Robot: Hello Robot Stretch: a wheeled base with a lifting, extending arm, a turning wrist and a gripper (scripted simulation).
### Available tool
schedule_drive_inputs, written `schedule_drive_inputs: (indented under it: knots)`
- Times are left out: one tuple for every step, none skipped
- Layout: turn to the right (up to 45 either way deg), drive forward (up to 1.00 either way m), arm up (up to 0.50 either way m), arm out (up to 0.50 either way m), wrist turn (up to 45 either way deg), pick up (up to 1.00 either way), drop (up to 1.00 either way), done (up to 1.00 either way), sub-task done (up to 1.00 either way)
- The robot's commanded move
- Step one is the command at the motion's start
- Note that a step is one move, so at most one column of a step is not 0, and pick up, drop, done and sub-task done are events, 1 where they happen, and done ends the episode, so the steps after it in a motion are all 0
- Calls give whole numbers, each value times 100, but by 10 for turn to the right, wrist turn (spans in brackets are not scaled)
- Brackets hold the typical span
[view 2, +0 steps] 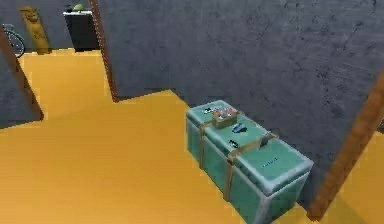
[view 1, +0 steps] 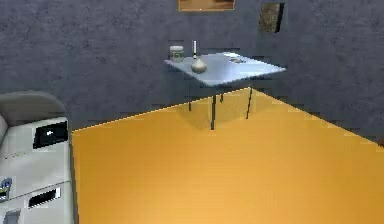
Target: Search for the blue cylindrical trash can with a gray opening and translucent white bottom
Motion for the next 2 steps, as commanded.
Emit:
schedule_drive_inputs:
  knots:
    - [450,0,0,0,0,0,0,0,0]
    - [450,0,0,0,0,0,0,0,0]
